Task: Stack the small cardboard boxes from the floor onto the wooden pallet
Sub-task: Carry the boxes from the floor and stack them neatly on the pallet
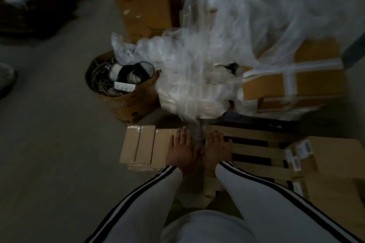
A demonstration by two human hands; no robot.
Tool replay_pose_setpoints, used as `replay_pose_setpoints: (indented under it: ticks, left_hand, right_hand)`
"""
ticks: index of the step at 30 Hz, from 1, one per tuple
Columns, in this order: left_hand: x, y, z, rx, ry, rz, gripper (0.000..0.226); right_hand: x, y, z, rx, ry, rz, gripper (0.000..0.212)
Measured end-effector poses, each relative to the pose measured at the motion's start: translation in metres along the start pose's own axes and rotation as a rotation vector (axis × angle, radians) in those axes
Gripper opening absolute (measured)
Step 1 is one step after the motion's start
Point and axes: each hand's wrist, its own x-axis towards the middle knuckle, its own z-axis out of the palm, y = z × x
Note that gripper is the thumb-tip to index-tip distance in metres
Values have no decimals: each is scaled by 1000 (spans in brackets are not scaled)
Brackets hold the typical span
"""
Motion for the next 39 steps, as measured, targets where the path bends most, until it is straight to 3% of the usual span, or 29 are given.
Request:
replay_pose_setpoints:
  ticks: [9, 14, 18, 27, 34, 39]
  left_hand:
    - [18, -185, 59, -81, -89, -86, 71]
    - [17, -242, 74, -169, -108, -123, 71]
    - [40, -275, 101, -202, -125, -96, 72]
    - [110, -349, 238, -22, -192, 46, 75]
    - [162, -381, 359, -89, -311, -166, 76]
    - [181, -380, 410, -443, -357, -490, 64]
  right_hand:
    - [59, -160, 90, -12, 14, -21, 86]
    - [69, -202, 111, -36, -28, -20, 89]
    - [96, -224, 144, -9, -41, -23, 76]
    - [177, -201, 285, -62, -180, -83, 71]
    - [243, -161, 390, -60, -251, -58, 74]
    - [268, -147, 421, 55, -357, -30, 87]
